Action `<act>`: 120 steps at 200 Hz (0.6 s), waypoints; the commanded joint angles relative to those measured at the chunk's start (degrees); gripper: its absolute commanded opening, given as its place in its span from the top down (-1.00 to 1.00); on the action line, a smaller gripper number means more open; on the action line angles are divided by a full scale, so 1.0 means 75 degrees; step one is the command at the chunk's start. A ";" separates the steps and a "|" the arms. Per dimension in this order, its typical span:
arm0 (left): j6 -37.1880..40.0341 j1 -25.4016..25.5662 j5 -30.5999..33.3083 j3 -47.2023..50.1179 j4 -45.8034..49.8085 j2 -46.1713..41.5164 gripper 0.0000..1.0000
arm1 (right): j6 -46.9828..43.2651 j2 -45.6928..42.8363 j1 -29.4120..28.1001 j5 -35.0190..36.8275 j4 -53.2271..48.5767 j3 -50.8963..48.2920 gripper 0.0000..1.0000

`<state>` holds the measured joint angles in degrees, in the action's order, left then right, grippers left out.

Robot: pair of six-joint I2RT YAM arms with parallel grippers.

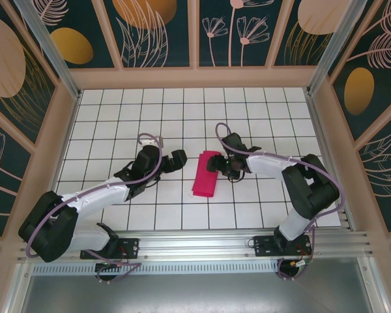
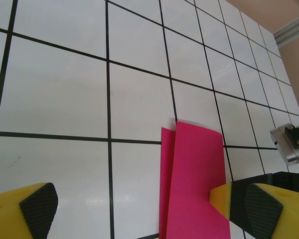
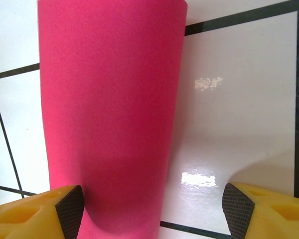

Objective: Fold a paper plane with a square sheet of paper (pick it up from the middle)
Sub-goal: Fold the square sheet of paper in half at the center of the table, then hold the square sheet of paper at the center of the table.

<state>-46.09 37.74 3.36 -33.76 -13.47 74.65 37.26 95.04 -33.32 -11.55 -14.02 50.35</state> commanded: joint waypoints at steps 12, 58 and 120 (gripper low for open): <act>0.0168 0.0013 -0.0119 -0.0192 -0.0206 0.0006 -0.97 | -0.0406 0.0390 -0.0092 0.0047 -0.0324 0.0199 -0.59; 0.0150 0.0013 -0.0151 -0.0195 -0.0238 0.0038 -0.97 | -0.0692 0.0646 -0.0185 0.0135 -0.0583 0.0390 -0.65; 0.0159 0.0018 -0.0154 -0.0151 -0.0213 0.0019 -0.97 | -0.0655 0.0954 -0.0192 0.0251 -0.0693 0.0454 -0.66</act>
<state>-45.91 37.74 2.94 -33.78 -13.50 74.65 33.30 98.08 -34.28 -10.50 -19.11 54.46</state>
